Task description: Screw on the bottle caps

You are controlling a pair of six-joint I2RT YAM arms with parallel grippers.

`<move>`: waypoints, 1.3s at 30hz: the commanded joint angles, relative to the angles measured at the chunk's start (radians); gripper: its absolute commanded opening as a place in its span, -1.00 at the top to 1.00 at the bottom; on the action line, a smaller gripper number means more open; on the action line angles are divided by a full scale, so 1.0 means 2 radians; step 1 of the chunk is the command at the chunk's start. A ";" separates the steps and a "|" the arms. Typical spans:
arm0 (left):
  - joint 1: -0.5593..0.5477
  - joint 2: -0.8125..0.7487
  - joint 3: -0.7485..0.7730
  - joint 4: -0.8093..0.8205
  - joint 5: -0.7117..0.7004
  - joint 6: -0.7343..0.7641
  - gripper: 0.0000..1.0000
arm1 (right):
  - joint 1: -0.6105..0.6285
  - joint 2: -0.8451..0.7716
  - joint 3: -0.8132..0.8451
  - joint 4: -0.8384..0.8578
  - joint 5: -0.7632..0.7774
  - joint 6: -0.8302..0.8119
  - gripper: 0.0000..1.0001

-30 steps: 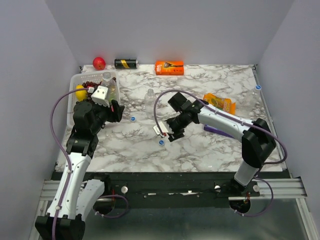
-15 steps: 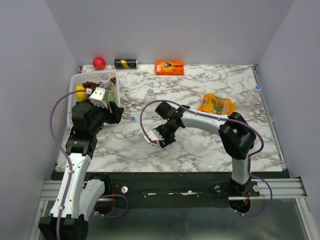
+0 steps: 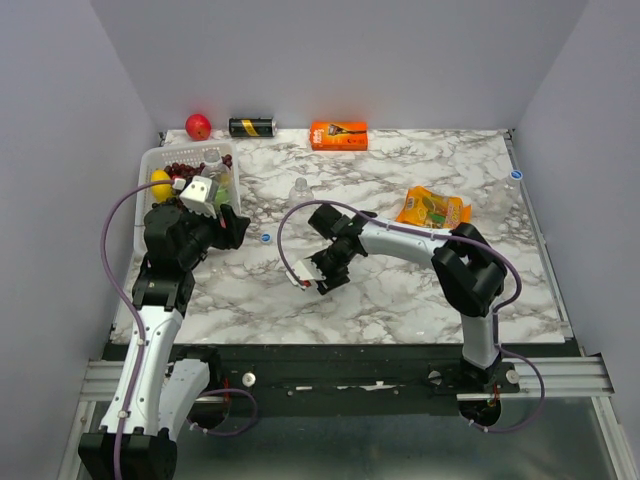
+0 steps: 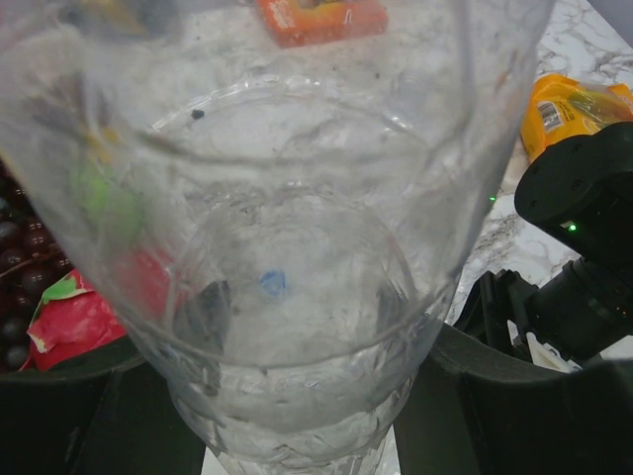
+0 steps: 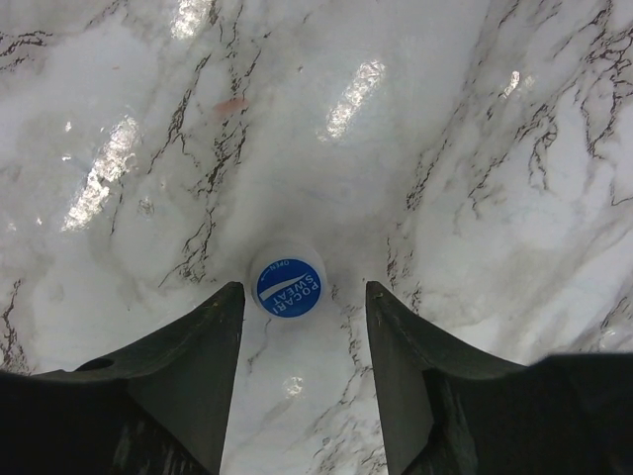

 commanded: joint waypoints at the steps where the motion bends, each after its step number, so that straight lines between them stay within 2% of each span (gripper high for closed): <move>1: 0.004 -0.002 -0.007 0.007 0.018 -0.005 1.00 | 0.005 0.010 0.005 -0.005 0.001 0.001 -0.18; 7: 0.004 -0.001 -0.011 0.008 0.020 -0.005 1.00 | 0.009 0.016 0.008 -0.006 0.001 0.002 -0.04; 14: 0.005 0.001 -0.016 0.013 0.023 -0.006 1.00 | 0.009 0.017 0.002 -0.002 0.010 0.004 0.00; 18: 0.006 0.004 -0.019 0.017 0.028 -0.008 1.00 | 0.009 0.019 0.001 0.001 0.014 0.005 0.11; 29: 0.006 0.014 -0.020 0.028 0.037 -0.011 1.00 | 0.009 0.023 0.001 0.010 0.020 0.012 -0.01; 35: 0.006 0.015 -0.022 0.028 0.038 -0.011 1.00 | 0.009 0.023 0.005 0.011 0.017 0.020 0.18; 36: 0.006 0.016 -0.024 0.029 0.041 -0.011 1.00 | 0.009 0.022 0.007 0.011 0.014 0.022 0.31; 39: 0.006 0.021 -0.029 0.034 0.068 0.009 1.00 | 0.008 -0.004 0.002 -0.001 0.014 0.032 0.52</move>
